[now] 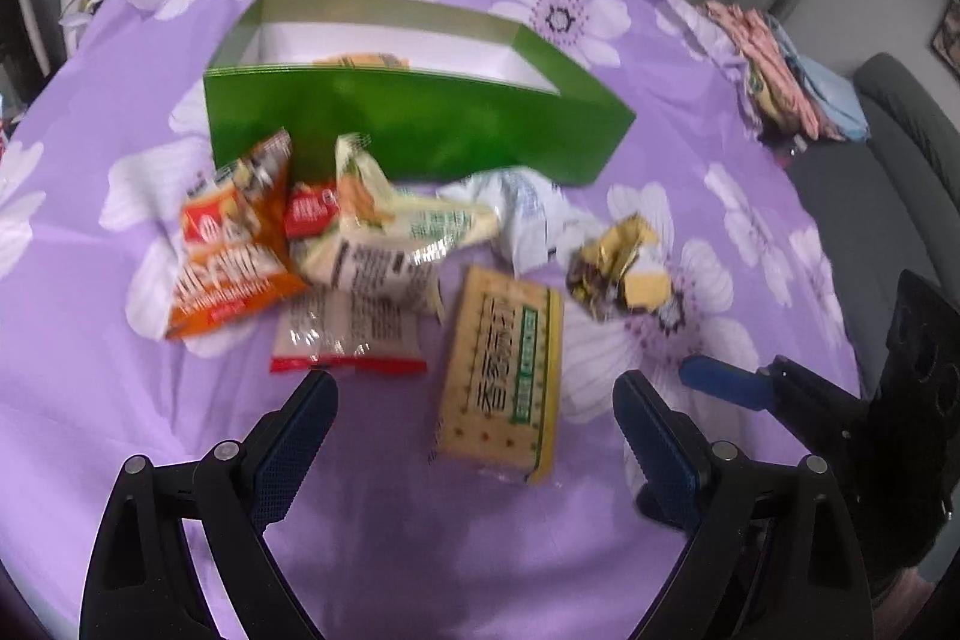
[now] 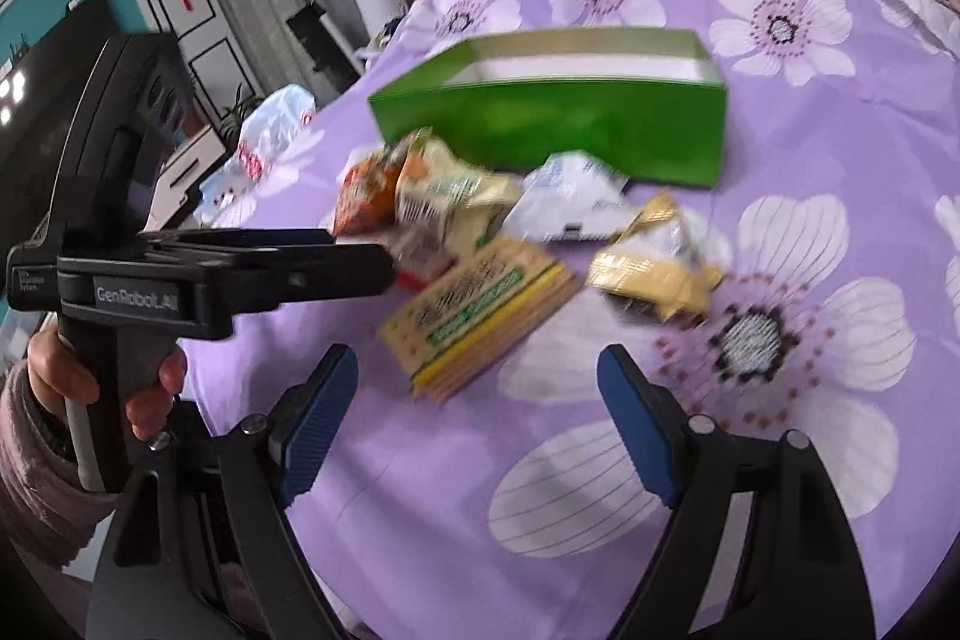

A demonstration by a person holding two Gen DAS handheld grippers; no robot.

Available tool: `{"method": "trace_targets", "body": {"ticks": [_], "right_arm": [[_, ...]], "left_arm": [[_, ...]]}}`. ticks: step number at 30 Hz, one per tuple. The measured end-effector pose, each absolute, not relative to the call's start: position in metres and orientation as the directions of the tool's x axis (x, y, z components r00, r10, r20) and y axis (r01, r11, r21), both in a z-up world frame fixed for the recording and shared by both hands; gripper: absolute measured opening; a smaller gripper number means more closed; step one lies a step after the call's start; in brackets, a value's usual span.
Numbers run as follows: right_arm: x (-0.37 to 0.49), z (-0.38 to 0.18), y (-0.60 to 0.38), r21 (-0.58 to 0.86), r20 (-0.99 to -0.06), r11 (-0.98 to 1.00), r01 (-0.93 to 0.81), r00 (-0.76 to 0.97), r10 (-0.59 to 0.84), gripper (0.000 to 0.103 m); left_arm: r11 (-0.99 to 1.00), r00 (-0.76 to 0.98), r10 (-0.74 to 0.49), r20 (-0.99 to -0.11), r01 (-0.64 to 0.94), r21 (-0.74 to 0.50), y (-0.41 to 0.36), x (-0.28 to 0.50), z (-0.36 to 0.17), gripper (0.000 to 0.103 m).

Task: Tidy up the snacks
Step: 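Move the right tool back to the soda cracker pack, then grasp the soda cracker pack with the right gripper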

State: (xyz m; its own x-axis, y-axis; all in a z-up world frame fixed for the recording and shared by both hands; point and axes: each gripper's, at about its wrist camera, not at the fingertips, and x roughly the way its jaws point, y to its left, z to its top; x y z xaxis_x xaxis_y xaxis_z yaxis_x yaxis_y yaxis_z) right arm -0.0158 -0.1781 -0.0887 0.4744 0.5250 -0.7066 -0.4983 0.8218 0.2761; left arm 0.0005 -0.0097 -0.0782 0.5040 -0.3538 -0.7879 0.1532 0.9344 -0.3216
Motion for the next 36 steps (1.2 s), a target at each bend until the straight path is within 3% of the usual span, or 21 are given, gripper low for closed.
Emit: {"method": "trace_targets", "body": {"ticks": [16, 18, 22, 24, 28, 30, 36], "right_arm": [[-0.012, -0.122, -0.145, 0.257, -0.727, 0.801, -0.54, 0.438, 0.529, 0.083], [-0.009, -0.124, -0.143, 0.253, -0.731, 0.799, -0.545, 0.434, 0.527, 0.083], [-0.005, -0.128, -0.138, 0.252, -0.734, 0.797, -0.549, 0.429, 0.527, 0.083], [-0.004, -0.129, -0.135, 0.251, -0.735, 0.794, -0.553, 0.425, 0.529, 0.084], [-0.001, -0.13, -0.132, 0.247, -0.737, 0.793, -0.557, 0.423, 0.527, 0.084], [0.0, -0.13, -0.13, 0.246, -0.738, 0.793, -0.558, 0.422, 0.526, 0.083], [-0.002, -0.129, -0.128, 0.219, -0.744, 0.796, -0.564, 0.43, 0.51, 0.071]], "left_arm": [[0.919, 0.438, -0.394, -0.808, 0.199, -0.34, -0.025, 0.009, -0.109, 0.093], [0.918, 0.439, -0.396, -0.807, 0.201, -0.341, -0.026, 0.011, -0.11, 0.087], [0.913, 0.434, -0.409, -0.803, 0.205, -0.353, -0.024, 0.015, -0.111, 0.085], [0.911, 0.432, -0.411, -0.803, 0.213, -0.352, -0.025, 0.016, -0.111, 0.073], [0.91, 0.429, -0.415, -0.802, 0.218, -0.354, -0.024, 0.016, -0.112, 0.067], [0.904, 0.419, -0.427, -0.801, 0.226, -0.364, -0.025, 0.018, -0.112, 0.055], [0.91, 0.424, -0.412, -0.806, 0.23, -0.344, -0.029, 0.015, -0.112, 0.051]]}}
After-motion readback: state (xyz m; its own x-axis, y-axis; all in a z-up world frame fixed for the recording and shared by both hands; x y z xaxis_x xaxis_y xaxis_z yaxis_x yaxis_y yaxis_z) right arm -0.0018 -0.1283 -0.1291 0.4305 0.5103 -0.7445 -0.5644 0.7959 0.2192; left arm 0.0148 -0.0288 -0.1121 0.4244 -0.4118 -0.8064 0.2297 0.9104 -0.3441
